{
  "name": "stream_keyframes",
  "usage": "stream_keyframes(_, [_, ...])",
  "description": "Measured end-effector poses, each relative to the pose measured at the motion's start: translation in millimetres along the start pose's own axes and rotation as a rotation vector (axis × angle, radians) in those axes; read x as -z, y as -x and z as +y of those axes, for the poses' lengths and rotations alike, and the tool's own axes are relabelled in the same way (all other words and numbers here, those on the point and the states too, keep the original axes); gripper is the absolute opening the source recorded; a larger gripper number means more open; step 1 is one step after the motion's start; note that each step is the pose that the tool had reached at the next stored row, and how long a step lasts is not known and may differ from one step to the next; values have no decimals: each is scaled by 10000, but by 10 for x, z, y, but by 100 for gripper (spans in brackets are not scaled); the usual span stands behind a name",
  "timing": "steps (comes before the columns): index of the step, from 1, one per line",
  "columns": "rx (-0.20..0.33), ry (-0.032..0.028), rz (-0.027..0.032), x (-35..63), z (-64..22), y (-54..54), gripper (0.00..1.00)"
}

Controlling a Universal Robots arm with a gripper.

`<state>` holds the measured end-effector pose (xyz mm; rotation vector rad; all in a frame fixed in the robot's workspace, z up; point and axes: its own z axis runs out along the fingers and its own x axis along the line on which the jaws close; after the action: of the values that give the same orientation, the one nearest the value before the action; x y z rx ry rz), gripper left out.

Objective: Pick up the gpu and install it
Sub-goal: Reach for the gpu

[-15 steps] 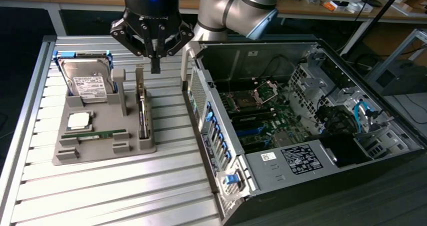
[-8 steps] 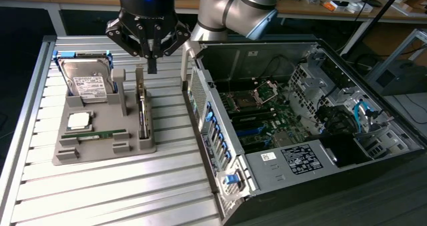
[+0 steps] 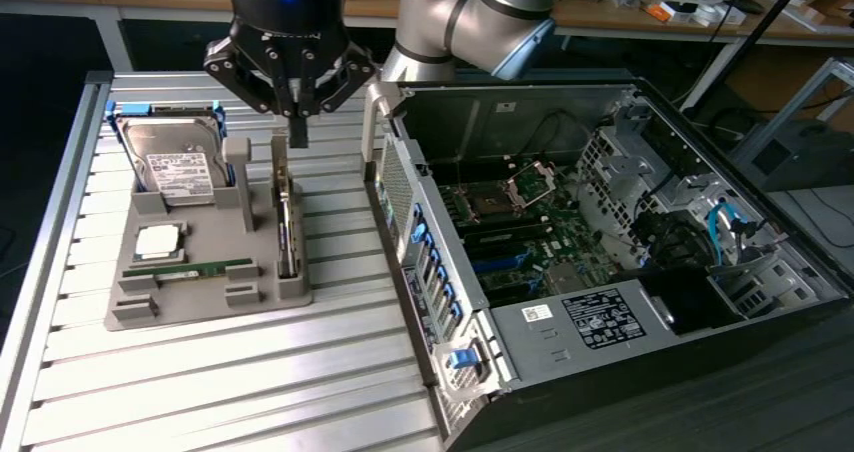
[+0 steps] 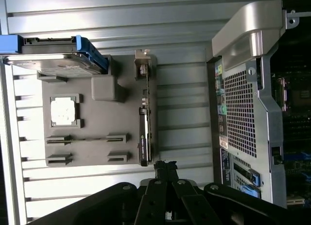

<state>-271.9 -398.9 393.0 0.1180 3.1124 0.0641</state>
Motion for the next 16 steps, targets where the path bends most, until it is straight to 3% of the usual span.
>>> stream_keyframes(16, [0, -6, 0, 4, -9, -123, 11])
